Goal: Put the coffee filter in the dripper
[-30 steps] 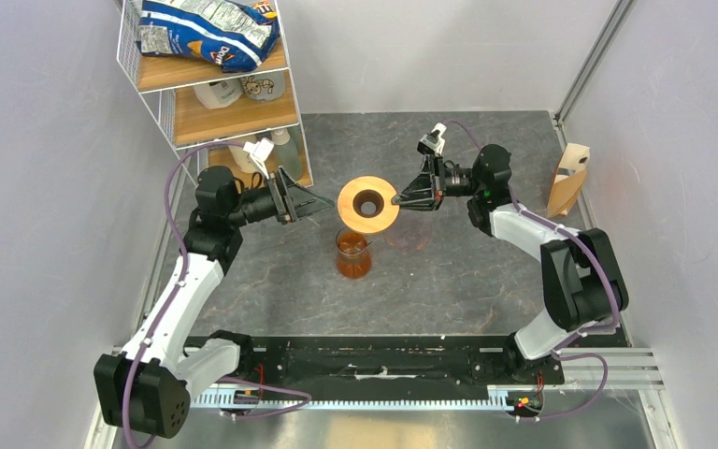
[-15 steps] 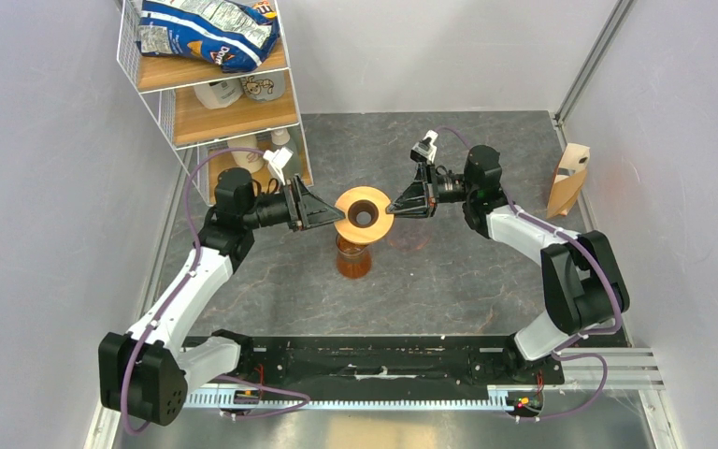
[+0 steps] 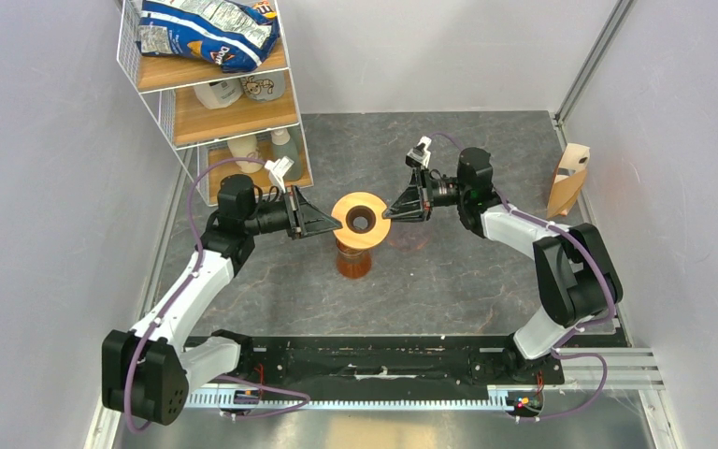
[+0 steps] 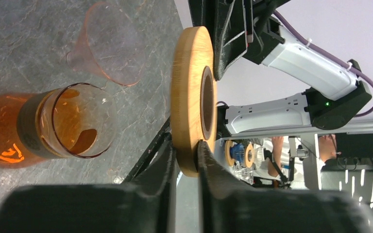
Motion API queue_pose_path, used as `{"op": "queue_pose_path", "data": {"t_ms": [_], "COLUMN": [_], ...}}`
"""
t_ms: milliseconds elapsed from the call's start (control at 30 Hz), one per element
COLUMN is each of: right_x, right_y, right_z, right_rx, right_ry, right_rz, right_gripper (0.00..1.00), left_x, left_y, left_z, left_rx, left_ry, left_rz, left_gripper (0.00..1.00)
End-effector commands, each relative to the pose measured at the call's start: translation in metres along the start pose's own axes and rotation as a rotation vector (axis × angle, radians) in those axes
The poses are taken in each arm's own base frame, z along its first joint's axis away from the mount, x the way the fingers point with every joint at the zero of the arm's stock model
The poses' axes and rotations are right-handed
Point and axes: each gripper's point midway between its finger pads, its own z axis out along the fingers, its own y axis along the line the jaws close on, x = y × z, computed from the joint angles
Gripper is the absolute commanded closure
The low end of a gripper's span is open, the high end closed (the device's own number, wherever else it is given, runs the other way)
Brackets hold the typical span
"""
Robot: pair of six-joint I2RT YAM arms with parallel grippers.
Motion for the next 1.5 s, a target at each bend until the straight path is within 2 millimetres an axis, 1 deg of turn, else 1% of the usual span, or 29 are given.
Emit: {"op": "queue_pose_path", "data": {"t_ms": [0, 100, 133, 167, 267, 300, 433, 667, 833, 900, 1033, 1100, 1333, 1467], "right_x": [-0.005, -0.007, -0.008, -0.006, -0.005, -0.004, -0.003, -0.002, -0.005, -0.007, -0.008, -0.007, -0.008, -0.008], "right_y": [-0.023, -0.031, -0.033, -0.037, -0.046, -0.049, -0.059, -0.068, -0.069, -0.070, -0.072, -0.072, -0.062, -0.063], "right_z": [0.005, 0.010, 0.011, 0.011, 0.011, 0.011, 0.012, 0.017, 0.023, 0.024, 0.024, 0.023, 0.023, 0.024], "right_rx": [0.134, 0.168, 0.176, 0.196, 0.237, 0.256, 0.289, 0.338, 0.345, 0.350, 0.371, 0.376, 0.355, 0.353], "right_ry": [-0.014, -0.006, -0.004, 0.001, 0.006, 0.006, 0.017, 0.036, 0.042, 0.040, 0.041, 0.041, 0.036, 0.039], "right_rz": [0.047, 0.073, 0.065, 0.086, 0.089, 0.092, 0.100, 0.107, 0.103, 0.098, 0.096, 0.095, 0.076, 0.080], "right_gripper": [0.82, 0.80, 0.76, 0.74, 0.72, 0.68, 0.67, 0.67, 0.67, 0.67, 0.67, 0.67, 0.68, 0.67], "left_x": [0.001, -0.001, -0.001, -0.001, 0.002, 0.003, 0.008, 0.009, 0.006, 0.008, 0.008, 0.008, 0.006, 0.005], "left_y": [0.010, 0.020, 0.023, 0.026, 0.034, 0.037, 0.049, 0.064, 0.075, 0.081, 0.087, 0.089, 0.090, 0.094], "left_z": [-0.001, 0.000, 0.000, 0.000, 0.000, 0.000, 0.002, 0.001, -0.003, -0.005, -0.005, -0.004, -0.002, 0.000], "left_rx": [0.002, -0.013, -0.014, -0.018, -0.023, -0.027, -0.037, -0.056, -0.076, -0.091, -0.100, -0.103, -0.103, -0.109], "left_ry": [0.021, 0.028, 0.031, 0.034, 0.047, 0.051, 0.070, 0.075, 0.067, 0.075, 0.077, 0.080, 0.079, 0.078], "left_rz": [0.004, -0.031, -0.042, -0.053, -0.083, -0.094, -0.131, -0.166, -0.166, -0.187, -0.194, -0.197, -0.199, -0.209], "left_gripper": [0.98, 0.98, 0.98, 0.98, 0.98, 0.98, 0.98, 0.98, 0.98, 0.98, 0.97, 0.96, 0.95, 0.95]}}
